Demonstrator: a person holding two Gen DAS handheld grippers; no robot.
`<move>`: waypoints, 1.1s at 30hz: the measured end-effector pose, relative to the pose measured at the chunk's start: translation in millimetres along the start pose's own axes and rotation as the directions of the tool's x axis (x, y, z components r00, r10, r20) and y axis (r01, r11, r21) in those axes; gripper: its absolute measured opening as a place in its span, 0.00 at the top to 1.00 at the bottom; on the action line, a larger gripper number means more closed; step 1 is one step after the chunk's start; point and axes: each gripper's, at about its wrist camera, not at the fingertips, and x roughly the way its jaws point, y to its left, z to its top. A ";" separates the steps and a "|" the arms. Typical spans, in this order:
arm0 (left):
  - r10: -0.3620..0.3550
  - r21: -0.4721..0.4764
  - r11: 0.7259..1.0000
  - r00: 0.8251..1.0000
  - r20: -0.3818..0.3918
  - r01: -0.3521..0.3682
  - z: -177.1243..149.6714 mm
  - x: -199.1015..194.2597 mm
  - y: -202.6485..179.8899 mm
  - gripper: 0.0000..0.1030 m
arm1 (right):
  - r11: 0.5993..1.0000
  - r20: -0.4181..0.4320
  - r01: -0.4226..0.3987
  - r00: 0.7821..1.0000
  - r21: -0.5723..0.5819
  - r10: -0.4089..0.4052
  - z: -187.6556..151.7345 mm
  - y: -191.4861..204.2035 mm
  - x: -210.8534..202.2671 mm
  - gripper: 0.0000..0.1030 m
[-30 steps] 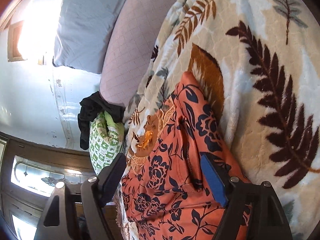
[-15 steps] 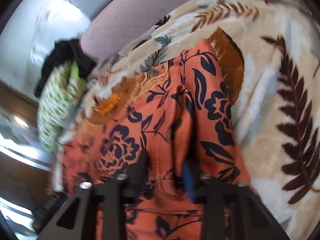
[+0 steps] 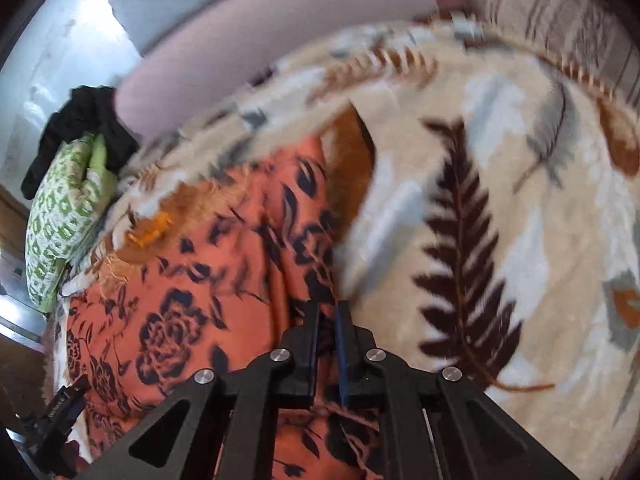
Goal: Fold small clothes
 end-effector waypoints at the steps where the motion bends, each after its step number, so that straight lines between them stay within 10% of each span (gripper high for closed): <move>1: -0.006 0.001 1.000 1.000 0.023 0.006 0.3 -5.9 -1.0 0.35 | 0.999 0.041 -0.049 0.998 -0.002 0.049 2.1 2.7 -10.6 0.92; 6: -0.083 0.097 0.993 0.985 0.149 0.069 1.5 -33.6 -21.3 0.34 | 0.958 0.098 -0.242 0.961 -0.151 0.258 0.9 45.9 -28.9 0.91; 12: 0.007 0.172 0.985 1.000 -0.020 -0.004 -8.5 4.7 -34.4 0.33 | 0.969 -0.224 -0.166 0.967 -0.184 0.123 -16.3 54.1 40.3 0.90; 16: 0.032 0.221 0.975 0.999 -0.018 -0.027 -10.4 2.1 -41.1 0.32 | 0.954 -0.290 -0.124 0.956 -0.275 0.040 -18.8 59.0 31.1 0.90; 24: -0.106 0.134 0.986 0.994 0.028 0.101 -1.0 -9.6 -33.1 0.32 | 0.944 -0.141 -0.231 0.969 -0.236 0.202 -9.9 72.5 11.6 0.90; 33: 0.013 0.292 0.956 1.000 0.015 -0.016 -20.1 12.4 -59.4 0.14 | 0.940 -0.187 -0.270 0.955 -0.210 0.232 -17.1 63.4 22.2 0.90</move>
